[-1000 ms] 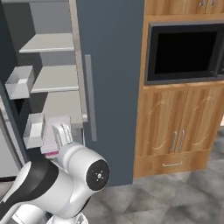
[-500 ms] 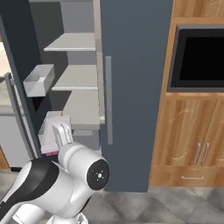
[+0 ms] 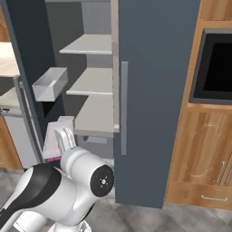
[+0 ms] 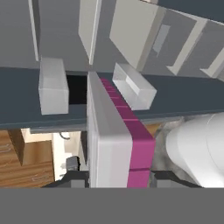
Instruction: The ice cube tray has been filled with water. Take the tray and place it in the freezer to make ice. Close the freezer door after placing the tray.
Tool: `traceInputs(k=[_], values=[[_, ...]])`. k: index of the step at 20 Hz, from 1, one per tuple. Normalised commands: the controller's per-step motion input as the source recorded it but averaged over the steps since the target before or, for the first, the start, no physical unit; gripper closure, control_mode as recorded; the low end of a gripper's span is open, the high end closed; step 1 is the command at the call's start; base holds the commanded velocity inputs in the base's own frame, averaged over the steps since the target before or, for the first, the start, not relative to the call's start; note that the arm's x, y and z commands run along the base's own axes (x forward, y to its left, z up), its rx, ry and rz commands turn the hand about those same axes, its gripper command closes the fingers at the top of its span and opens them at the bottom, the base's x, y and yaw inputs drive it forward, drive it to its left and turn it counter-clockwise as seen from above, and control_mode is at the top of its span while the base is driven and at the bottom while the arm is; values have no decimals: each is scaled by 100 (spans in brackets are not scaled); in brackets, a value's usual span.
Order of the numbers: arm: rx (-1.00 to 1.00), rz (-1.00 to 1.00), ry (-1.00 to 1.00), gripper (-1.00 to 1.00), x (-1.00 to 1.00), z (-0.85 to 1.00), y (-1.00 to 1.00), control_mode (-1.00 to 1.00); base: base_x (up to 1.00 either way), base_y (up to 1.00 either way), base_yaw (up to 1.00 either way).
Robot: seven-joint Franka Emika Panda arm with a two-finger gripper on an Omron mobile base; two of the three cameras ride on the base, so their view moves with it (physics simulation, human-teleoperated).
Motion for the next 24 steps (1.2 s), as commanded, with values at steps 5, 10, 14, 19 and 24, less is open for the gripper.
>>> traceInputs(k=[5,10,14,19,24], values=[[0,0,0,100,0,0,0,100,50,-32,15],[0,0,0,100,0,0,0,100,38,-35,8],[0,0,0,100,0,0,0,100,38,-1,1],[0,0,0,100,0,0,0,100,33,1,0],[0,0,0,100,0,0,0,100,42,0,0]])
